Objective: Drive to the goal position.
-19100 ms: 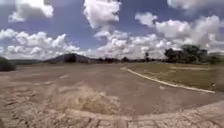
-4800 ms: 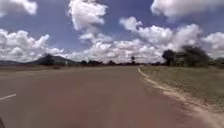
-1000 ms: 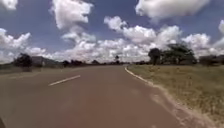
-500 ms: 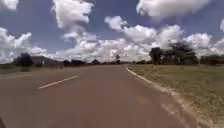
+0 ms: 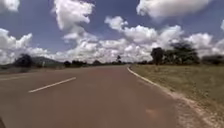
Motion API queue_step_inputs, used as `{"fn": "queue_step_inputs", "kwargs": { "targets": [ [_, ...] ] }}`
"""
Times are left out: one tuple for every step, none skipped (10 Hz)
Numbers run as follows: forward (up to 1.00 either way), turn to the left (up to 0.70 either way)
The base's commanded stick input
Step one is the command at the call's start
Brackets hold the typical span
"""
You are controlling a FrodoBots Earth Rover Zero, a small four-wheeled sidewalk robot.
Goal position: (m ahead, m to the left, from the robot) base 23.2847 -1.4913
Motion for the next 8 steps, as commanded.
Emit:
{"fn": "queue_step_inputs", "kwargs": {
  "targets": [
    [1.0,0.0],
    [1.0,0.0],
    [1.0,0.0],
    [1.0,0.0],
    [1.0,0.0],
    [1.0,0.0],
    [1.0,0.0],
    [1.0,0.0]
  ]
}}
